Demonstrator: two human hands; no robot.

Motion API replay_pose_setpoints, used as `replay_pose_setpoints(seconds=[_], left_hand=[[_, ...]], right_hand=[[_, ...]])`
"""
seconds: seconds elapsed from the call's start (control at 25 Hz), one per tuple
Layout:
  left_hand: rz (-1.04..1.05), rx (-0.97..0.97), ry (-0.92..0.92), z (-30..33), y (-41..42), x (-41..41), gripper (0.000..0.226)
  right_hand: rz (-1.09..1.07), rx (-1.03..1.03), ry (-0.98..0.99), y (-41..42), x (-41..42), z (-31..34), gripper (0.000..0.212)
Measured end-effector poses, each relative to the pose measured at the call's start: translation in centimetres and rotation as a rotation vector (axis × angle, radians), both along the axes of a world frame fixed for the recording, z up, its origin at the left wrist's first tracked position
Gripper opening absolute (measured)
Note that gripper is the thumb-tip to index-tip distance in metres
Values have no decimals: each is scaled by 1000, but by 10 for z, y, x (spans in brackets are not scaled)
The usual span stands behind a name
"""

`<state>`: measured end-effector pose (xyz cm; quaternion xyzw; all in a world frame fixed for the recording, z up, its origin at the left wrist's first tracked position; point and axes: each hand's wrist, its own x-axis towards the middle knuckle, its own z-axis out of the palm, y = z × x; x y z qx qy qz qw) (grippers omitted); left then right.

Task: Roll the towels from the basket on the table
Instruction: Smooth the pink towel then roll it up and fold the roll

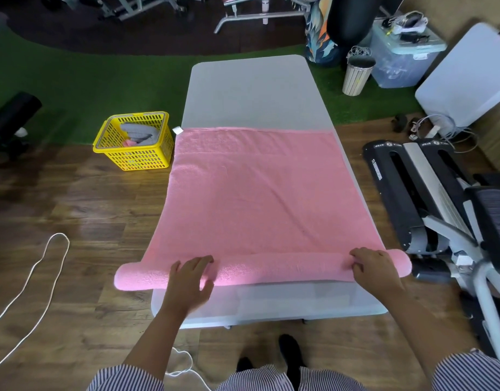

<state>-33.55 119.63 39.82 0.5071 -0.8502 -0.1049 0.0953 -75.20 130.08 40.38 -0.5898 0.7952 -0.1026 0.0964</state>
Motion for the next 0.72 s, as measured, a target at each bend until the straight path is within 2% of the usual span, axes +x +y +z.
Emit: replay_pose_setpoints(seconds=[0.16,0.28,0.4,0.48,0.64,0.72], left_hand=[[-43,24,7,-1,10,-10,51],[-33,4,2,3,15,-13,40],[-55,-9,-28,6,12,-9,30],[-57,-40,-7,8,7,-8,32],[-37,-121,44,3,15,-10,35],[-65,-107,25,-3,21,-7,40]], right_hand=[[-161,216,6,-1,-3,20,36],[-157,281,21,1,-6,22,35],[-124,123,-16,0,-5,18,26],[-51,-22,-3,4,-9,10,28],[12,-99,-5,22,-4,-2,19],[43,-62,-17,29,-4,-7,37]])
